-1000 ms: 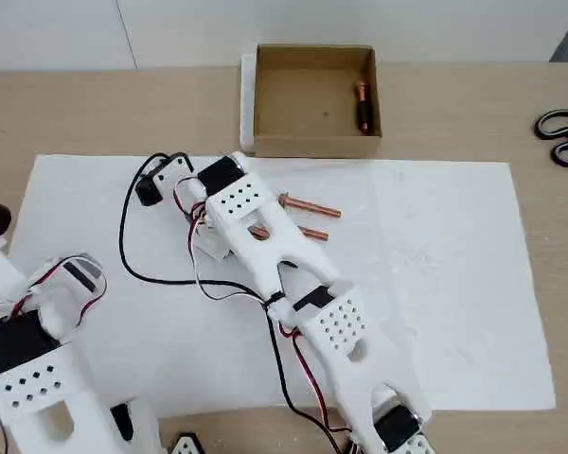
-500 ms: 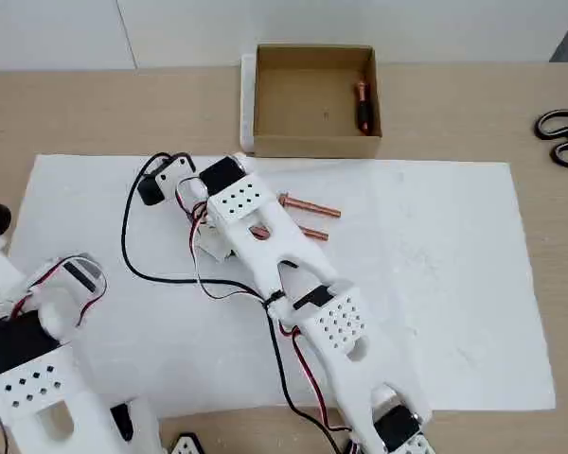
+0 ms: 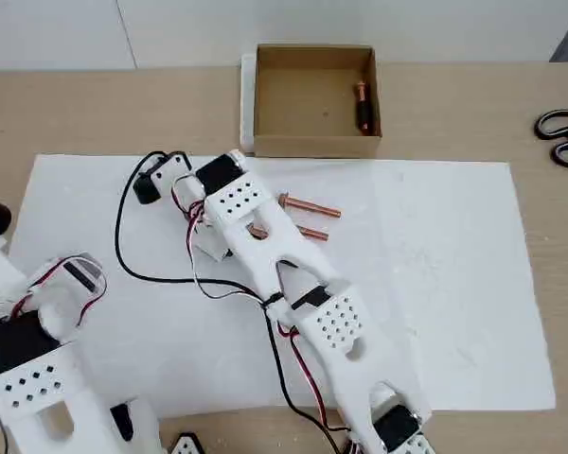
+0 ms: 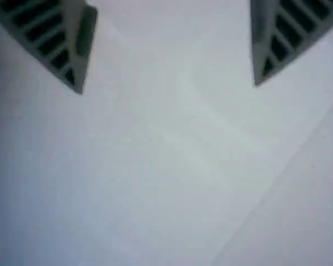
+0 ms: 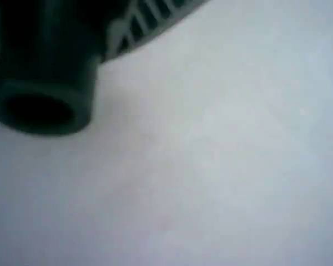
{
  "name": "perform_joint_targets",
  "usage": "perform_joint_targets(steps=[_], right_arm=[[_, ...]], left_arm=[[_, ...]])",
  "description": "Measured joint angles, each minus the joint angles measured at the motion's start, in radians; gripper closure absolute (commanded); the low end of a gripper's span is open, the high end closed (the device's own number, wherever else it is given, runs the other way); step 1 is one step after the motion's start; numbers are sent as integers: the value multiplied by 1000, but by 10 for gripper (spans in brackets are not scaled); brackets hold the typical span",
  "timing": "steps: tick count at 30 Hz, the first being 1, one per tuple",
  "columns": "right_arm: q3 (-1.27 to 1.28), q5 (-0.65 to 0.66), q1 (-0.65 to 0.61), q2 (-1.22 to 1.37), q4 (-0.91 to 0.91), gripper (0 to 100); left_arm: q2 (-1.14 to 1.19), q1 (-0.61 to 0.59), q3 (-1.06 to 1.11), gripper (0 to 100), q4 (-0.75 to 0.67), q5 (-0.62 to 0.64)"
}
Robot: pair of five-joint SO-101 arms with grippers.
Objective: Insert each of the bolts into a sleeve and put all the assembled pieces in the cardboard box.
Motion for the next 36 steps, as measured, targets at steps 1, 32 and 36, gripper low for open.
perform_joint_targets(steps=[1, 32, 36], right_arm=[[-3, 0, 2, -9, 2, 995], [307, -87, 307, -663, 29, 995], [307, -87, 307, -663, 29, 995]], left_arm=[[0, 0, 0, 812, 0, -17], [614, 698, -244, 808, -140, -272], [738, 778, -282, 812, -72, -272]])
